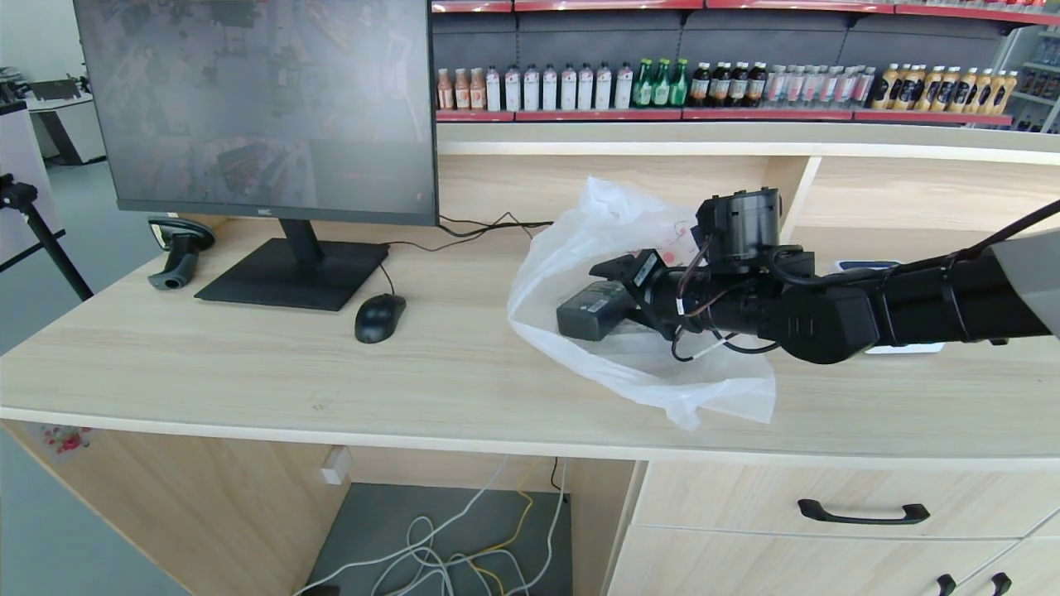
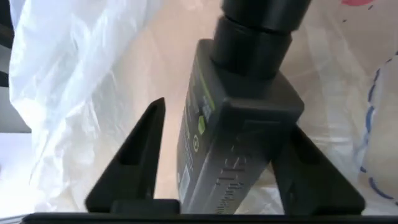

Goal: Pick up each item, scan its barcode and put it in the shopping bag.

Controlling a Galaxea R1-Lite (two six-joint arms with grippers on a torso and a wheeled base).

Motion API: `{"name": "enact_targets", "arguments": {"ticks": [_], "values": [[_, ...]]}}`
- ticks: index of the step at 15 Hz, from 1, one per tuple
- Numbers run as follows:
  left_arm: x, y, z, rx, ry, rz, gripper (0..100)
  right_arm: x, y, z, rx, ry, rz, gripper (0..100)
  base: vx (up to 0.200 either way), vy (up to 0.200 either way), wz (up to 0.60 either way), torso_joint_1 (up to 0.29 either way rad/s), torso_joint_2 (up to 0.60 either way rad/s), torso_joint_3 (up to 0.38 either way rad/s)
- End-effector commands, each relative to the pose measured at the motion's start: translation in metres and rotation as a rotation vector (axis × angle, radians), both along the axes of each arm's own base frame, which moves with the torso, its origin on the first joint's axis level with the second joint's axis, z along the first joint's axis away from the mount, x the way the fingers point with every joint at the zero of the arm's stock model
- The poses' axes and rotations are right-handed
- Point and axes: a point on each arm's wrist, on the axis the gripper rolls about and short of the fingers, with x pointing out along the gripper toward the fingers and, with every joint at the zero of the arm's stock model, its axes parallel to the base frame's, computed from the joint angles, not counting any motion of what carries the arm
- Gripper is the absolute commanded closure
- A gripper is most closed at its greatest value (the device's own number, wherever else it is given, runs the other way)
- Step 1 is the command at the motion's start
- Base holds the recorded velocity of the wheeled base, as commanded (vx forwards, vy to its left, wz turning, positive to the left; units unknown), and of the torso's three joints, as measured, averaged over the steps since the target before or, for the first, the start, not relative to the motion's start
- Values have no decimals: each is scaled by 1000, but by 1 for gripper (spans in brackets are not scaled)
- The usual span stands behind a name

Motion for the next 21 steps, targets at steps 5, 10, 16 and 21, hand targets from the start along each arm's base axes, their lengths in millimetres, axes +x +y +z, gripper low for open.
{"name": "enact_targets", "arguments": {"ticks": [5, 10, 16, 21], "values": [[0, 0, 0, 0, -1, 0, 0, 8, -6, -5, -66, -67, -49, 0, 0, 0, 0, 0, 0, 0], [0, 0, 0, 0, -1, 0, 0, 10, -30, 17, -176, -362, -69, 0, 0, 0, 0, 0, 0, 0], [0, 0, 0, 2, 1, 0, 0, -18, -59, 29, -407, -967, -263, 0, 0, 0, 0, 0, 0, 0], [0, 0, 0, 0, -1, 0, 0, -86, -45, 30, -471, -1118, -217, 0, 0, 0, 0, 0, 0, 0]]}}
